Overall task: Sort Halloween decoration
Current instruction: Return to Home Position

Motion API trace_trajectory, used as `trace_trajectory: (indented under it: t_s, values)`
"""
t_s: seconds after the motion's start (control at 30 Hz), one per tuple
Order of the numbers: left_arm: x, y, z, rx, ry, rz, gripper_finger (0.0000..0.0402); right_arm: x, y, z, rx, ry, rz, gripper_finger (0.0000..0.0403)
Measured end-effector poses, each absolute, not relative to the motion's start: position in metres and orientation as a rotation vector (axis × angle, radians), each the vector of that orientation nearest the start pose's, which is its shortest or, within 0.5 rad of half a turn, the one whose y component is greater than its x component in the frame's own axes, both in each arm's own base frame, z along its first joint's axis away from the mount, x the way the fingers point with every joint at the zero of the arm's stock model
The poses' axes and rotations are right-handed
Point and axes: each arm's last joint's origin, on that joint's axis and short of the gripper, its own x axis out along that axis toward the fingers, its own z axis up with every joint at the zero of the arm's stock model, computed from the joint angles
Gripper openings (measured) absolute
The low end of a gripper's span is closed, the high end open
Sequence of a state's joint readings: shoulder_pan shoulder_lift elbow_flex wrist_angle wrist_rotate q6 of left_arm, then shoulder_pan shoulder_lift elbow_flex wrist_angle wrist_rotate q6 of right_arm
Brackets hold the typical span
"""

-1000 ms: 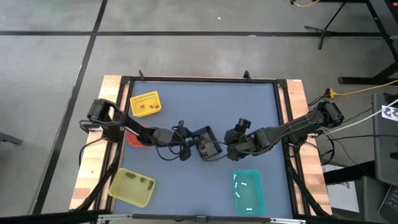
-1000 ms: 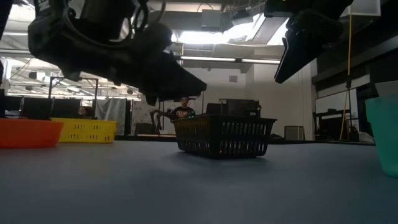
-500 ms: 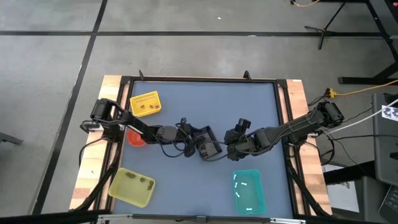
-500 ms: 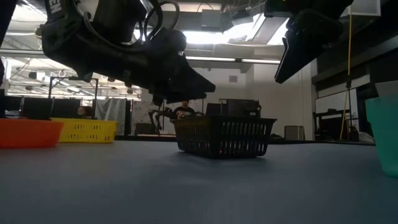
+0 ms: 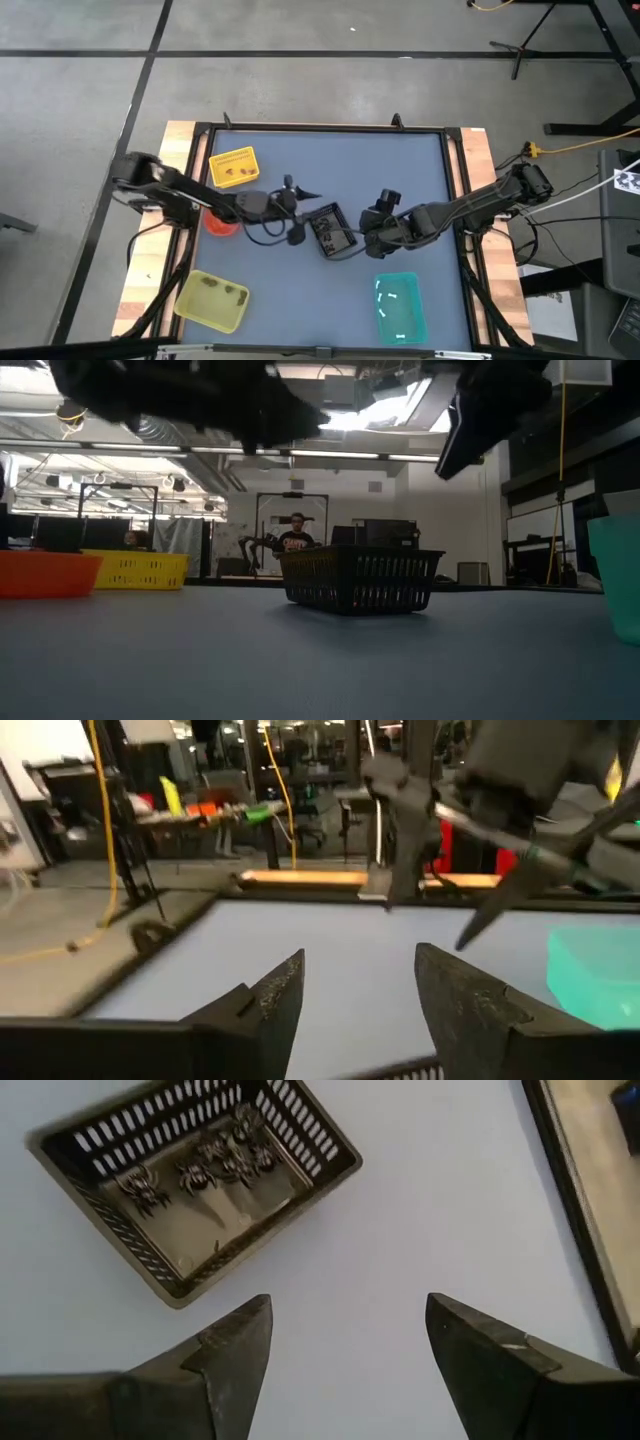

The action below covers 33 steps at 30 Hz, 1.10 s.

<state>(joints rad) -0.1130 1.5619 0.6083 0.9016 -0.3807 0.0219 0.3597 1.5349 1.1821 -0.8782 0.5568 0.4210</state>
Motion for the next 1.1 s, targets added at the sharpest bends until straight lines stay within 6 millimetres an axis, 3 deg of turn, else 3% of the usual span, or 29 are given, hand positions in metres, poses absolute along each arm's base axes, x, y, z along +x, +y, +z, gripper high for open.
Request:
trace_trajectory:
  t_s: [0.23,0.43,0.67,0.83,0.93,1.1]
  values:
    - [0.253,-0.012,0.263,0.084,0.030,0.319,0.0154,0.280,0.089,0.285,-0.241,1.048,-0.352,0.0189]
    - [0.199,-0.001,0.296,0.131,0.051,0.431,0.0128,0.273,0.086,0.314,-0.388,1.087,-0.297,0.0094]
    - [0.146,0.008,0.310,0.150,0.070,0.501,0.0079,0.239,0.070,0.351,-0.369,0.997,-0.299,0.0011]
    - [0.119,0.011,0.308,0.155,0.121,0.506,0.0028,0.205,0.058,0.373,-0.301,0.877,-0.298,0.0012]
    - [0.106,0.011,0.305,0.130,0.138,0.491,0.0005,0.185,0.051,0.375,-0.253,0.791,-0.295,0.0015]
    - [0.088,0.011,0.304,0.119,0.135,0.490,0.0001,0.156,0.040,0.362,-0.181,0.655,-0.288,0.0004]
